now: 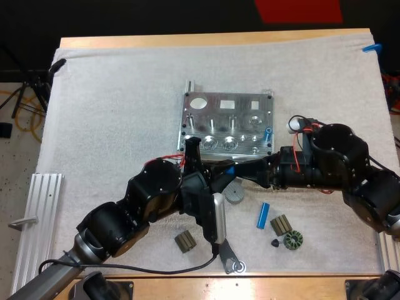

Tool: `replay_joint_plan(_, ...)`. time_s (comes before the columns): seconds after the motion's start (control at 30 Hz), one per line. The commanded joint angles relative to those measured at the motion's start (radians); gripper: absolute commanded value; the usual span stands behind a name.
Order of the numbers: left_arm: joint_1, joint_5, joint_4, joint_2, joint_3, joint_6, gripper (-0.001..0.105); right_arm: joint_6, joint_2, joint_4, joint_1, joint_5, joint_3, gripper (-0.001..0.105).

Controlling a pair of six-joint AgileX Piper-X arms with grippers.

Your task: Load cells from right to left

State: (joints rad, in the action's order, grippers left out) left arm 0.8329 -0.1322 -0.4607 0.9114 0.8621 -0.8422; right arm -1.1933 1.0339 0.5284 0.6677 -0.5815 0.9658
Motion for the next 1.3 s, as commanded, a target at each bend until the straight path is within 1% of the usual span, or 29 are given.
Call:
replay_joint_plan(0.0, 0.002, 0.001, 0.018, -0.007, 0.004, -0.014, 0.000, -0.006, -0.002, -0.001, 0.002, -0.006, 0.002, 0.025)
replay_joint_plan(0.13, 0.002, 0.001, 0.018, -0.007, 0.004, -0.014, 0.000, -0.006, -0.002, -0.001, 0.002, -0.006, 0.002, 0.025)
replay_joint_plan(0.2, 0.002, 0.001, 0.018, -0.007, 0.004, -0.014, 0.000, -0.006, -0.002, -0.001, 0.002, -0.006, 0.002, 0.023)
replay_joint_plan(0.33, 0.002, 0.001, 0.018, -0.007, 0.004, -0.014, 0.000, -0.006, -0.002, -0.001, 0.002, -0.006, 0.002, 0.015)
replay_joint_plan(0.37, 0.002, 0.001, 0.018, -0.007, 0.004, -0.014, 0.000, -0.008, -0.002, -0.001, 0.002, -0.006, 0.002, 0.014)
replay_joint_plan(0.8, 0.002, 0.001, 0.018, -0.007, 0.004, -0.014, 0.001, -0.015, -0.002, -0.001, 0.002, -0.029, 0.002, 0.014)
replay_joint_plan(0.9, 0.002, 0.001, 0.018, -0.007, 0.004, -0.014, 0.010, -0.015, -0.002, -0.001, 0.002, -0.029, 0.002, 0.014)
replay_joint_plan(1.0, 0.002, 0.001, 0.018, -0.007, 0.004, -0.014, 0.026, -0.015, -0.002, -0.001, 0.002, -0.029, 0.002, 0.014)
replay_joint_plan(1.07, 0.002, 0.001, 0.018, -0.007, 0.004, -0.014, 0.039, -0.018, -0.002, -0.001, 0.002, -0.029, 0.002, 0.014)
replay_joint_plan(1.1, 0.002, 0.001, 0.018, -0.007, 0.004, -0.014, 0.041, -0.022, -0.002, -0.001, 0.002, -0.029, 0.002, 0.014)
replay_joint_plan(1.17, 0.002, 0.001, 0.018, -0.007, 0.004, -0.014, 0.052, -0.051, -0.002, -0.001, 0.002, -0.029, 0.002, 0.014)
replay_joint_plan(1.2, 0.002, 0.001, 0.018, -0.007, 0.004, -0.014, 0.054, -0.062, -0.002, -0.001, 0.002, -0.029, 0.002, 0.014)
replay_joint_plan(1.23, 0.002, 0.011, 0.018, -0.007, 0.004, -0.021, 0.058, -0.068, -0.002, -0.001, 0.002, -0.029, 0.002, 0.014)
replay_joint_plan(1.27, 0.002, 0.029, 0.020, -0.007, 0.004, -0.046, 0.061, -0.068, -0.002, -0.001, 0.002, -0.029, 0.002, 0.014)
